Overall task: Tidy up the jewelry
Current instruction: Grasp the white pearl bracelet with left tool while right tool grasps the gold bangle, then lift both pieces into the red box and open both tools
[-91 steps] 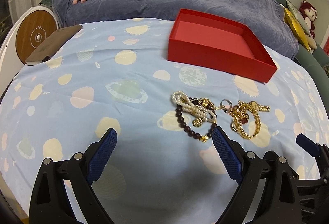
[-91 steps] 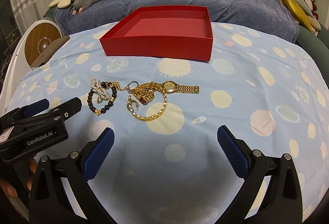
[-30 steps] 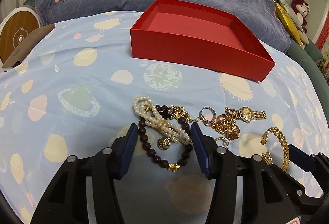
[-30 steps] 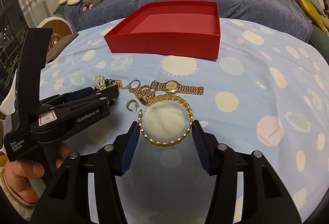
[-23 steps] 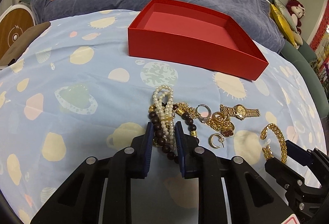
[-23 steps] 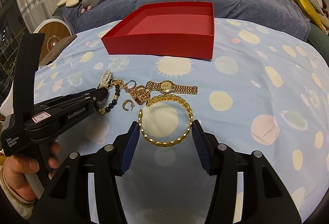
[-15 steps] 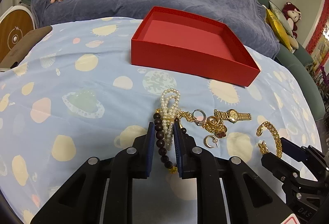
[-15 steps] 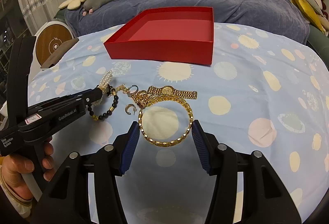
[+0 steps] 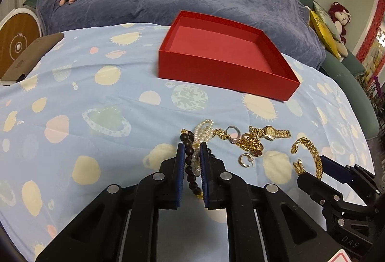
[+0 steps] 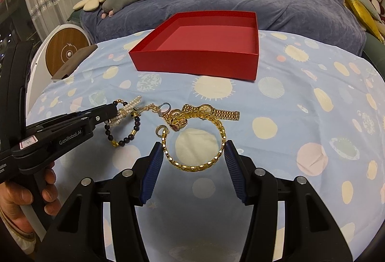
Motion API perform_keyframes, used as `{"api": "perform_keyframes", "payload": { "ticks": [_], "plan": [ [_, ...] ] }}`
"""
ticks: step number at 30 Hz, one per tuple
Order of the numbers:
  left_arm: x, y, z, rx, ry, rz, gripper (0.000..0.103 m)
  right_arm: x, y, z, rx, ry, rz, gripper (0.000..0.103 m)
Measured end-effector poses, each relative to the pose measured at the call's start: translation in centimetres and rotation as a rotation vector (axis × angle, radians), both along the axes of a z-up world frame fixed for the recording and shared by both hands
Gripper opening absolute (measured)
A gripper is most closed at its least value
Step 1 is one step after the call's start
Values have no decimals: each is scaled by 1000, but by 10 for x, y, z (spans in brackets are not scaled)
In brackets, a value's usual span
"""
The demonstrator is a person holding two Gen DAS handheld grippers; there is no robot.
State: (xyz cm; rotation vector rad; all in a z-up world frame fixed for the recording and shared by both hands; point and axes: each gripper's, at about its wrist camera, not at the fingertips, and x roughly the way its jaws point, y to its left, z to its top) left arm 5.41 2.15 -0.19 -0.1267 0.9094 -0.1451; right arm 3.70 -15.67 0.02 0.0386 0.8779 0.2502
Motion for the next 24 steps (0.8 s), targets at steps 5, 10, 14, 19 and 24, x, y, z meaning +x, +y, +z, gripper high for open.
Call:
{"api": "perform_keyframes", "payload": {
  "ticks": [5,10,14,19,24],
  "plan": [
    [-9,4,2,23,-10,19,52,0,-1,-3,-4,8,-1,51],
    [-11,-7,2,32,-30,-43,52,0,0,-4,-6,10,1,51],
    [-5,-18,-5,33,-19,-92,38,0,0,-5,-7,10,2,51],
    [4,-17,-21,33,27,-79,23,0,0,-4,-4,10,1,51],
    [3,-15,-23,20,28,-82,10,0,-2,-3,-1,5,0,51]
  ]
}}
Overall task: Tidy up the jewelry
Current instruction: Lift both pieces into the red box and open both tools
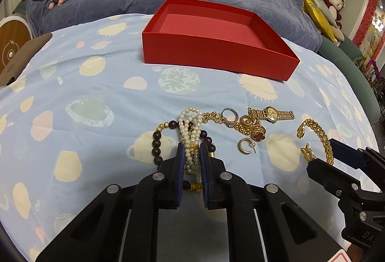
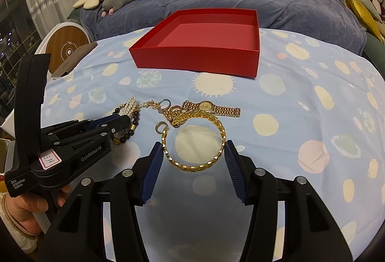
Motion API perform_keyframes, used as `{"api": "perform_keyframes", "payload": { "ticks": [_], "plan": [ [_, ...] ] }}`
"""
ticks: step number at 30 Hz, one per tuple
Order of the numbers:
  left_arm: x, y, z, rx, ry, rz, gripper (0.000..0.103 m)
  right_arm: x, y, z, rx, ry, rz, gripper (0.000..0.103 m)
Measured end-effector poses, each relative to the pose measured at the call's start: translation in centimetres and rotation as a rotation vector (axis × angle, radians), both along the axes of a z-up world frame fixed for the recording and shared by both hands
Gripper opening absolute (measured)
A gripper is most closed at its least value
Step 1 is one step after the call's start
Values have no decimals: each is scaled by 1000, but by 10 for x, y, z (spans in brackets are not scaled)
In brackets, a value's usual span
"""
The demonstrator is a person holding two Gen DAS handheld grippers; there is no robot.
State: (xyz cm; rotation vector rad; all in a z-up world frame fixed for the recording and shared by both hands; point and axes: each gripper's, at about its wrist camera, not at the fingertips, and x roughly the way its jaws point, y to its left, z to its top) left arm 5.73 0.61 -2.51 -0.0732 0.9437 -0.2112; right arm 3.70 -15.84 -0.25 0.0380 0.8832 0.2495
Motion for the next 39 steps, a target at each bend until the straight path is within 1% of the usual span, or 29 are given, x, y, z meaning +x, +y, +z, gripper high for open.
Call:
{"api": "perform_keyframes", "payload": {
  "ticks": [2,5,7,11,15,19,22,24,28,32,39],
  "plan": [
    [-2,-1,2,5,-9,-3,10,0,-1,0,1,-1,-1,51],
    [-4,0,8,-8,-27,-5,10,0,-2,2,5,-7,-5,51],
    [-6,3,16,-24,-46,0,10,0,-3,5,9,-14,-9,51],
    [-8,14,40,-81,-87,12,10,1,-7,16,25,-36,-19,51],
    [-5,21,68,-107,-134,21,10,7,-13,32,52,-65,-37,51],
    [11,17,96,-80,-187,-3,10,27,-18,63,75,-120,-43,51],
    [37,11,109,-86,-196,-19,10,55,-22,83,73,-161,-48,51],
    [62,4,113,-69,-200,-37,10,81,-25,91,64,-178,-58,51],
    [115,-9,116,-43,-209,-49,10,139,-26,95,57,-177,-65,51],
    [172,-15,105,-52,-181,-48,10,195,-20,83,44,-148,-57,51],
    [250,-23,80,-31,-127,-9,10,279,-21,47,43,-33,-73,51]
  ]
}}
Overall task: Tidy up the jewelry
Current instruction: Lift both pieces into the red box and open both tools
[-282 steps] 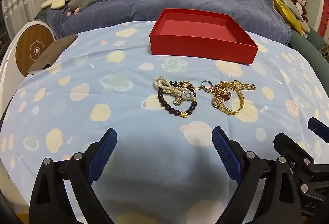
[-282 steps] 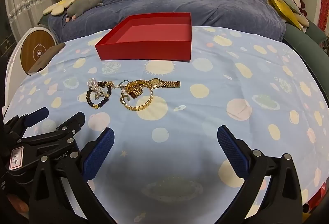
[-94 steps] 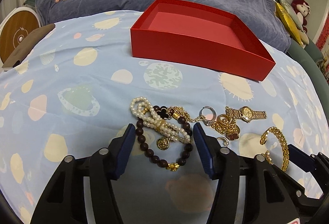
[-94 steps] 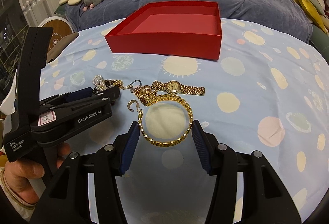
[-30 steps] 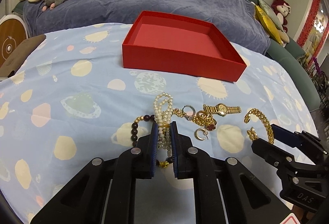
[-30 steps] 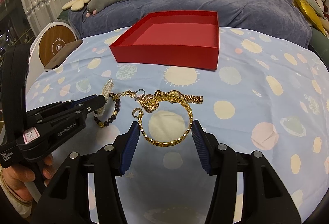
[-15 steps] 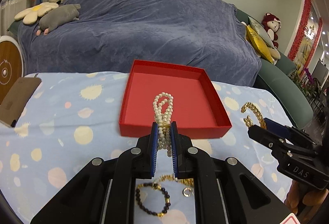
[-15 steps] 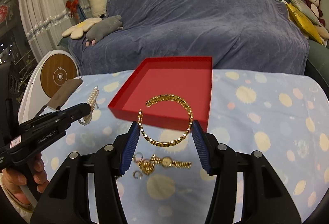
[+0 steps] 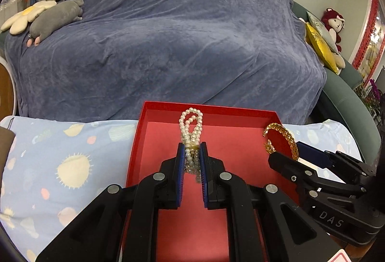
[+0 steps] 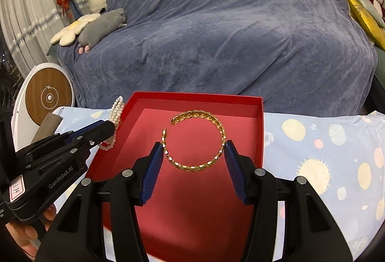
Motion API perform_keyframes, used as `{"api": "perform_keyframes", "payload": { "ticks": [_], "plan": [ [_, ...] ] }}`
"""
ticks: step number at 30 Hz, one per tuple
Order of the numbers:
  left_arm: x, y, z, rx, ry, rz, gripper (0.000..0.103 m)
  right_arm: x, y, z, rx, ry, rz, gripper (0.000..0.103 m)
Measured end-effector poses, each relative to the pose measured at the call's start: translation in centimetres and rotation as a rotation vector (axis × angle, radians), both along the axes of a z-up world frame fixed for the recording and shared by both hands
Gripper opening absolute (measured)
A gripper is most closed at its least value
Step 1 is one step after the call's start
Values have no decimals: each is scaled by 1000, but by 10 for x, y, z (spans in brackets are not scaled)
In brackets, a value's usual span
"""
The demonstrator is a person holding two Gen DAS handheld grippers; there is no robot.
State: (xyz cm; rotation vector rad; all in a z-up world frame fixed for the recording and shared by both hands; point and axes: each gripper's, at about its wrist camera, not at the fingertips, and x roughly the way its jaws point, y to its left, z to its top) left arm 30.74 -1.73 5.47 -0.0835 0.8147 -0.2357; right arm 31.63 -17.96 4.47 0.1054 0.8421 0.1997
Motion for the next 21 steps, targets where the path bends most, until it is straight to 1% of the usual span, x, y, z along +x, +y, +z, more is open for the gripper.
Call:
{"api": "perform_keyframes", "payload": {
  "ticks": [5,10,12,13,14,15,16,18,21],
  "plan": [
    [36,-5,-21,24,38,2,10,36,-2,-22,-26,59,-17,51],
    [54,-7,-42,50,82,20,10,50,4,-40,-107,92,15,51],
    [59,-6,-49,44,123,27,13,54,4,-43,-98,108,23,52],
    [61,-6,-50,40,135,25,16,54,2,-42,-89,105,22,52],
    [61,-6,-51,42,140,31,24,53,1,-40,-85,95,23,53],
    [61,-5,-52,46,142,40,28,53,1,-39,-89,84,20,61],
    [61,-4,-52,40,143,40,33,52,1,-39,-91,79,19,66],
    [61,-2,-54,36,143,51,35,51,2,-40,-87,78,21,66],
    [57,4,-54,11,144,67,40,45,-1,-36,-67,58,21,67]
  ]
}}
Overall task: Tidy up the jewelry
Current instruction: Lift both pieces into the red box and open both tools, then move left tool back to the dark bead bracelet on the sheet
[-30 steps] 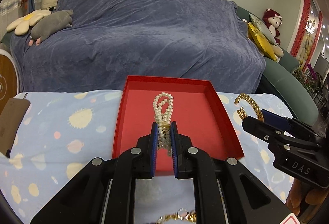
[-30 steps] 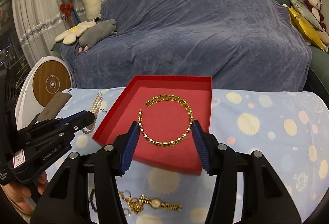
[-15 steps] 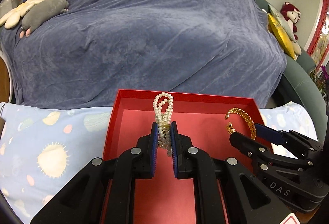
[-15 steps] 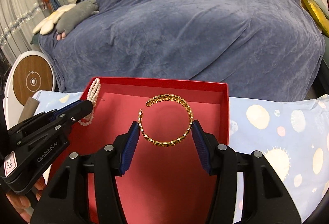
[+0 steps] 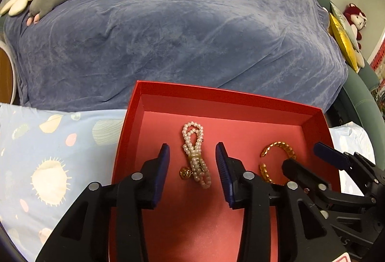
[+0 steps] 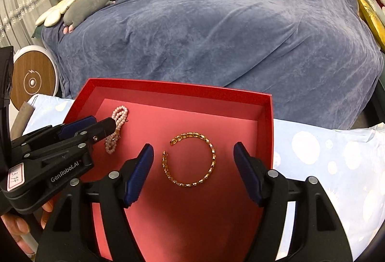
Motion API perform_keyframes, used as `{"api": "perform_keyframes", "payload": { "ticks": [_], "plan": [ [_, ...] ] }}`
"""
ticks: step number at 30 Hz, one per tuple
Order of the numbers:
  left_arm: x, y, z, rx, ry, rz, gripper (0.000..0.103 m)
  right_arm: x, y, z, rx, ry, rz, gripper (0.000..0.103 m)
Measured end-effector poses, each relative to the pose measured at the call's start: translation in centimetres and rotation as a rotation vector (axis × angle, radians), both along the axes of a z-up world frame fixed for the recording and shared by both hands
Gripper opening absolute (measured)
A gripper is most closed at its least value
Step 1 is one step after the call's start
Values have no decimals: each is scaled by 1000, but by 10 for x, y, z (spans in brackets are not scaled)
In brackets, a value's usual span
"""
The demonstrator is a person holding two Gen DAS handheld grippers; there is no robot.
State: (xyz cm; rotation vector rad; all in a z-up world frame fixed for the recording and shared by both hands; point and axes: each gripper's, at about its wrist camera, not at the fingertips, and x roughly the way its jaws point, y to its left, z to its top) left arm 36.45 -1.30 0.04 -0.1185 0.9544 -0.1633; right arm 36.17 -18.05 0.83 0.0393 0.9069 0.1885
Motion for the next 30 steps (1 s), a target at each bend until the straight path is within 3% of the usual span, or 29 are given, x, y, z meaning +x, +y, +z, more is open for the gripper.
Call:
{"api": "perform_keyframes", "payload": {
  "ticks": [5,11,16,24,30],
  "plan": [
    [-18,5,3,-25,-13,14,40,-16,-5,2,32,-5,-4,67],
    [-52,13,49,-20,-95,22,41,-74,-6,37,52,-86,25,67],
    [-122,26,78,17,-169,13,64,-148,-1,54,26,-119,88,68],
    [-228,47,52,68,-69,-9,65,-255,-3,54,86,-100,102,68],
    [-277,48,27,68,-18,-30,65,-300,-6,37,130,-73,65,68]
  ]
}}
